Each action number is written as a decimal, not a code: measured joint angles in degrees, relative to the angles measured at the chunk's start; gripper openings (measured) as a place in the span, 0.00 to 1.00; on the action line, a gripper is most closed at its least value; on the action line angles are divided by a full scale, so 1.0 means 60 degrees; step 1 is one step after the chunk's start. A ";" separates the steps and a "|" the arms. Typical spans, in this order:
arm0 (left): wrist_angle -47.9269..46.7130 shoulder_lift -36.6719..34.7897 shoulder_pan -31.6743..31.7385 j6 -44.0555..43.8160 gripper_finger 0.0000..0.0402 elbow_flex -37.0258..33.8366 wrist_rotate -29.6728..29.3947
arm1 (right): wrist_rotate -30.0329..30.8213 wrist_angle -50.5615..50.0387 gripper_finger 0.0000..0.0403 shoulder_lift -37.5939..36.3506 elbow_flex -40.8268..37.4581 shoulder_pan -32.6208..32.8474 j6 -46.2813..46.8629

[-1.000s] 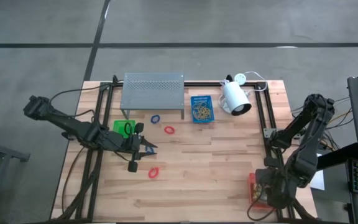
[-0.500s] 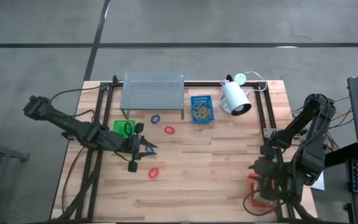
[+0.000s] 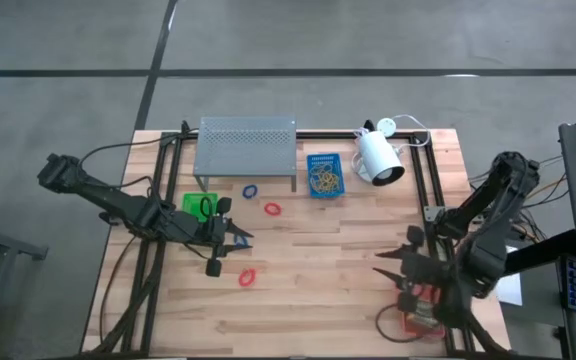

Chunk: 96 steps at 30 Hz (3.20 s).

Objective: Pick & Place Office Desk Supplies
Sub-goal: Put the orange spring keychain into the green bin

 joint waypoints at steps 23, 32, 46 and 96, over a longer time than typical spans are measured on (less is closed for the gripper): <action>-0.0030 -0.0004 0.0000 0.0011 0.29 0.0000 0.0000 | -0.5035 0.8964 0.34 -0.1643 -0.3806 -0.6294 -0.7844; -0.0069 -0.0004 0.0000 0.0036 0.29 0.0000 -0.0001 | -0.5021 0.9710 0.32 -0.1561 -0.4068 -0.6321 -0.8159; -0.0073 -0.0004 0.0000 0.0035 0.29 0.0000 -0.0001 | -0.5803 1.1072 0.32 -0.0527 -0.4094 -0.7624 -0.8303; -0.0590 -0.0004 0.0000 0.0036 0.29 0.0000 -0.0002 | -0.8708 1.3854 0.32 0.0711 -0.4194 -1.0201 -0.9902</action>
